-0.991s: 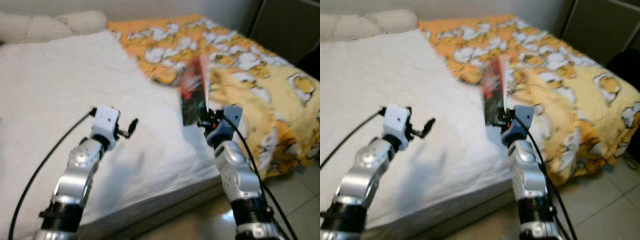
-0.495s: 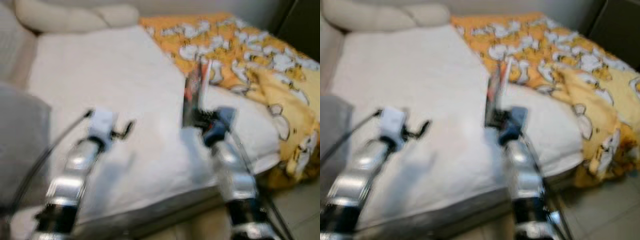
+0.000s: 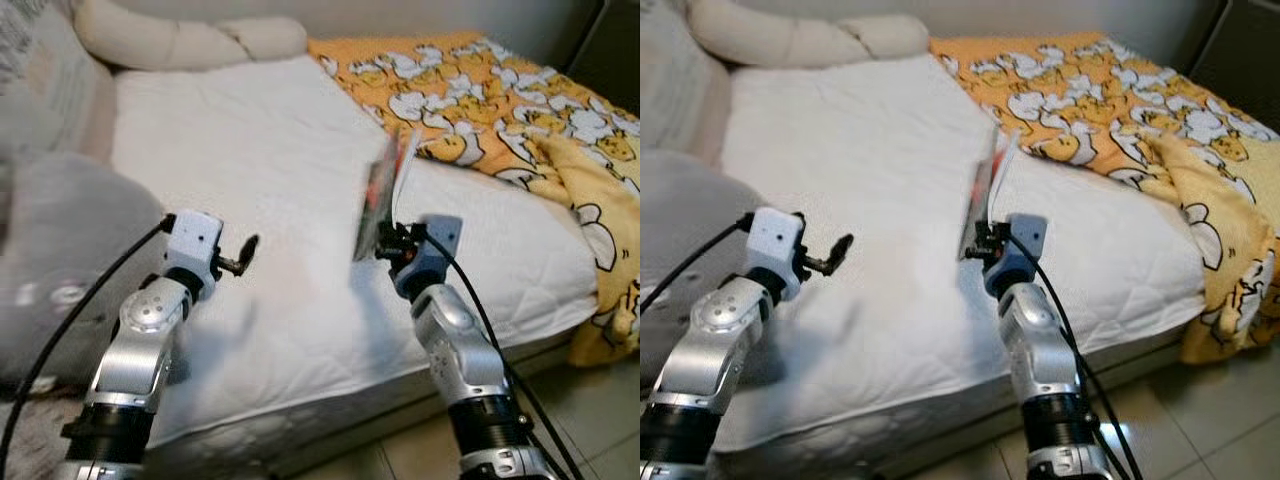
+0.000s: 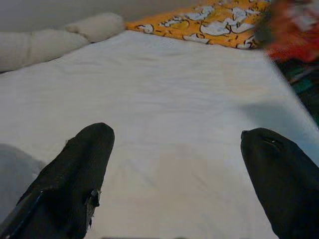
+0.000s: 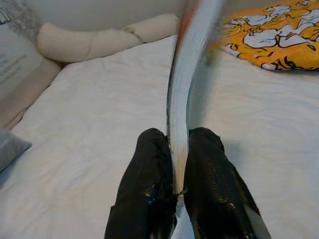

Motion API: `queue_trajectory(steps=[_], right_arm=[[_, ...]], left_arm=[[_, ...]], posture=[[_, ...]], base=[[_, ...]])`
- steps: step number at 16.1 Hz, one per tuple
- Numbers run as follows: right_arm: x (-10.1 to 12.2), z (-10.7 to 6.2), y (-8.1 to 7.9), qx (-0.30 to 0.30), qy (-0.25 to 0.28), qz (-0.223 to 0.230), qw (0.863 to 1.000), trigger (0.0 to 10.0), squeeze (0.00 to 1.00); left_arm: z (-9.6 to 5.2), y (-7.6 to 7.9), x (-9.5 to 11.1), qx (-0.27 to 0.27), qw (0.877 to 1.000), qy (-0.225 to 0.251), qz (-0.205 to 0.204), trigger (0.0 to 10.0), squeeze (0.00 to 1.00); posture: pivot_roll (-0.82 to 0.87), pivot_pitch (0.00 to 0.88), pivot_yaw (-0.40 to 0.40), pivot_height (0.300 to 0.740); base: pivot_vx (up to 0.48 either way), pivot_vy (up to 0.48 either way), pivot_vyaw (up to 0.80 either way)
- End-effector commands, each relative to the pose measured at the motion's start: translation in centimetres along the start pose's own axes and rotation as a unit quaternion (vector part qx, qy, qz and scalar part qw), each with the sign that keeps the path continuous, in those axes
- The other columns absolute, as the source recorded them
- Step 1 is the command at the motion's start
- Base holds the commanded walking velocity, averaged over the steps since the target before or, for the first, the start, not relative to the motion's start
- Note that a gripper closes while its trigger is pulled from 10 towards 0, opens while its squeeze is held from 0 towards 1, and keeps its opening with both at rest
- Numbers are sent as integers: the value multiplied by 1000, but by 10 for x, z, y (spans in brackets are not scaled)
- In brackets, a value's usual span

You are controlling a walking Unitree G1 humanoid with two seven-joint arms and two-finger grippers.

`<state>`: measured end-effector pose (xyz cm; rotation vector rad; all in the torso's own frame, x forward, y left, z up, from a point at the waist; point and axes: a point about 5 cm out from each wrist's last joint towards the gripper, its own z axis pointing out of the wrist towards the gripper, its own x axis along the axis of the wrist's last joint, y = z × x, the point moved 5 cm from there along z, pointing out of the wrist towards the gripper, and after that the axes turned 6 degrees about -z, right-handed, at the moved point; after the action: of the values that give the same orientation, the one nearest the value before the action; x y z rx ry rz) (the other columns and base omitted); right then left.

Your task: Clean up the room

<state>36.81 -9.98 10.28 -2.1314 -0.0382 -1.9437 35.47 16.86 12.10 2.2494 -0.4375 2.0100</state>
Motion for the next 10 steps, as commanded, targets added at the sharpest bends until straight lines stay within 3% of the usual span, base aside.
queue_trajectory(steps=[1, 4, 8, 10], right_arm=[[12, 2, 5, 0, 18, -2, 1000, 10000, 0], [11, 2, 0, 15, 13, -16, 1000, 10000, 0], [10, 2, 2, 14, 9, -15, 1000, 10000, 0], [8, 2, -3, 27, 6, -25, 999, 10000, 0]], left_arm=[[4, 9, 3, -11, 1000, 4, 3, 10000, 137], [5, 11, 6, -11, 1000, 8, 16, 10000, 149], [6, 9, 9, -2, 1000, 14, 22, 10000, 161], [6, 6, 10, 3, 1000, 16, 21, 10000, 165]], posture=[[120, 0, -30, 740], [121, 0, -31, 740], [122, 0, -31, 740], [122, 0, -31, 740]], base=[[0, 0, 0], [0, 0, 0], [0, 0, 667], [0, -287, 772]])
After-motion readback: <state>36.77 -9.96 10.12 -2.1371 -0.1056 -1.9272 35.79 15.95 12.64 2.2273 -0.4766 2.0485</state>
